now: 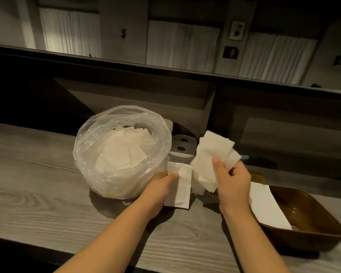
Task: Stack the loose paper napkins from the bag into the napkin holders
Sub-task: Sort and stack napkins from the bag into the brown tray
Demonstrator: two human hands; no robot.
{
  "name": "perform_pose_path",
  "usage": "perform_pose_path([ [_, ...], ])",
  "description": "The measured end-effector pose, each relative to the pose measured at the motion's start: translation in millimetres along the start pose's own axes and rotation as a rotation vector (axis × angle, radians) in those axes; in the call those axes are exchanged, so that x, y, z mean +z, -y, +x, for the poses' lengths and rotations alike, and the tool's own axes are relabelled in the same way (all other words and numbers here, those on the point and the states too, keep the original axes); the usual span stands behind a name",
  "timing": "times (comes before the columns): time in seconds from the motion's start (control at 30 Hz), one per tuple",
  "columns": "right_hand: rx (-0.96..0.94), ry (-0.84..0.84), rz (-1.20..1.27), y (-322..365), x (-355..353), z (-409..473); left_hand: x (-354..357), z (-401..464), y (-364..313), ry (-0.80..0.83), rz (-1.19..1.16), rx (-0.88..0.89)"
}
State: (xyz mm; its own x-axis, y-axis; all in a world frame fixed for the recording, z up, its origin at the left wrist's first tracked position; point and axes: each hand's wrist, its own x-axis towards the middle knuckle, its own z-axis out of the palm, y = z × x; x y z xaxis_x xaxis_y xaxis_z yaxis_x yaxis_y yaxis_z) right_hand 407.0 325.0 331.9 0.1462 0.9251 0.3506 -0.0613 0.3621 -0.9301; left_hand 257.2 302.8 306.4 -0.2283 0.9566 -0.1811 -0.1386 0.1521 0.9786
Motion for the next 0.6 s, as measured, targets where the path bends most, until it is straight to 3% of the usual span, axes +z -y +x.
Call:
perform_pose_path([
  [0.07,0.009,0.069,0.141,7,-7,-2,1,5,5,0.015,-0.06,0.006],
  [0.13,0.135,0.228,0.209,8,-7,-4,2,8,8,0.04,-0.135,-0.006],
  [0.23,0.267,0.327,0.003,0,1,-7,3,6,6,0.124,-0.236,-0.027],
  [0.4,0.262,0.282,-0.224,-12,3,-8,2,1,3,0.175,-0.355,-0.106],
  [0.47,0.246,0.247,-0.123,-9,2,-9,2,2,4,0.159,-0.385,-0.103],
  [0.6,0.331,0.319,0.451,4,-6,-10,0,1,3,0.163,-0.476,-0.167],
])
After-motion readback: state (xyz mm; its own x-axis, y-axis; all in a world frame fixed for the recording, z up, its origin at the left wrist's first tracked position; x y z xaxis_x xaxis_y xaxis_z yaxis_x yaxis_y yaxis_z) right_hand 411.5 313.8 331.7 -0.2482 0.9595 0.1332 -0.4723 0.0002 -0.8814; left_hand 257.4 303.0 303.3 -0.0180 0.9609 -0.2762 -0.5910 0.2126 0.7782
